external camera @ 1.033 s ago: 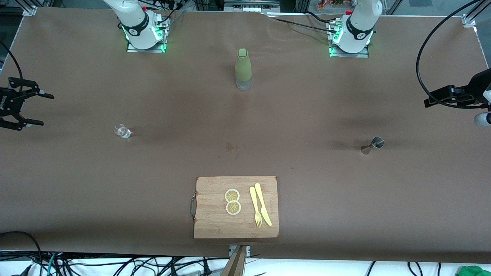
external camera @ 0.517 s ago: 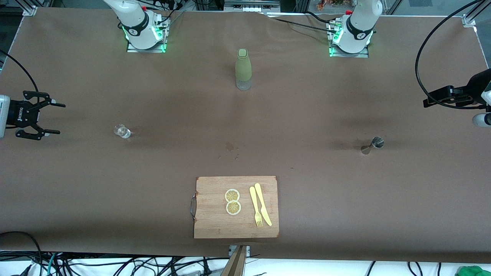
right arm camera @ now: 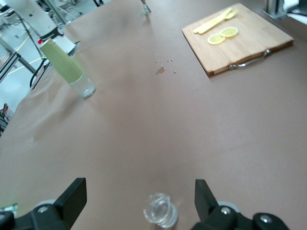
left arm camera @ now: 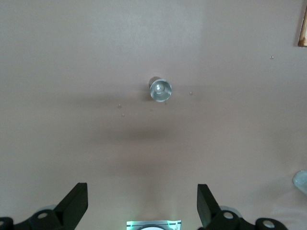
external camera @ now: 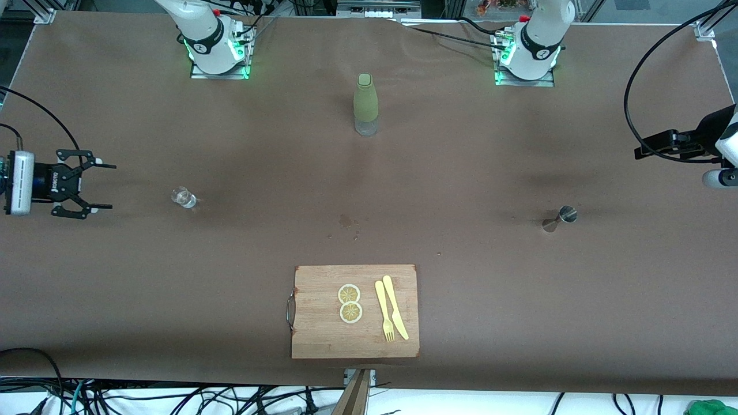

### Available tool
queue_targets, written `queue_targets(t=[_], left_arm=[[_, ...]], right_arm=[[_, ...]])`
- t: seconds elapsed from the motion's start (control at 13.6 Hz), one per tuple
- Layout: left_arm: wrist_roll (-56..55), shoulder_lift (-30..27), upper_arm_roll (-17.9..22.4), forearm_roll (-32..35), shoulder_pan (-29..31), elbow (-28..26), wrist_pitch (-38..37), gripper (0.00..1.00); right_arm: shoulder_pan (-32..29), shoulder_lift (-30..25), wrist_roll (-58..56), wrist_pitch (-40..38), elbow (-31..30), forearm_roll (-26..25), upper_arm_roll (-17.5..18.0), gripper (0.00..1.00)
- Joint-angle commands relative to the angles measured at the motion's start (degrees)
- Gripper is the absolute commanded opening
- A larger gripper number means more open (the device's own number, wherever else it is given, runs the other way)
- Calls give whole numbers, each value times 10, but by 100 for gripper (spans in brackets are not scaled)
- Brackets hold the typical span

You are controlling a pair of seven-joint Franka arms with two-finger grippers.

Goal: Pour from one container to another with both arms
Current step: 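Close the right gripper on the beaker while the left gripper approaches the jigger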

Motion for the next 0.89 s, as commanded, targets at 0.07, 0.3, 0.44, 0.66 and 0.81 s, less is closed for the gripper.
queue_targets(t=[0.07, 0.3, 0.44, 0.66, 0.81], left_arm=[[134, -47, -3, -63, 105, -83, 14, 100], [225, -42, -3, -97, 172, -96, -3, 100], [276, -33, -3, -117, 204, -112, -4, 100], [348, 7, -3, -132, 230, -115, 0, 100], [406, 42, -3, -148, 241, -110, 10, 100]], right_arm=[[-18, 52, -109, -31, 3, 43, -2, 100], [-22, 84, -166, -42, 4, 61, -2, 100], [-23, 108, -205, -44, 3, 77, -2, 100], [-31, 149, -254, -61, 3, 106, -1, 100], [-35, 174, -278, -64, 3, 122, -1, 100]])
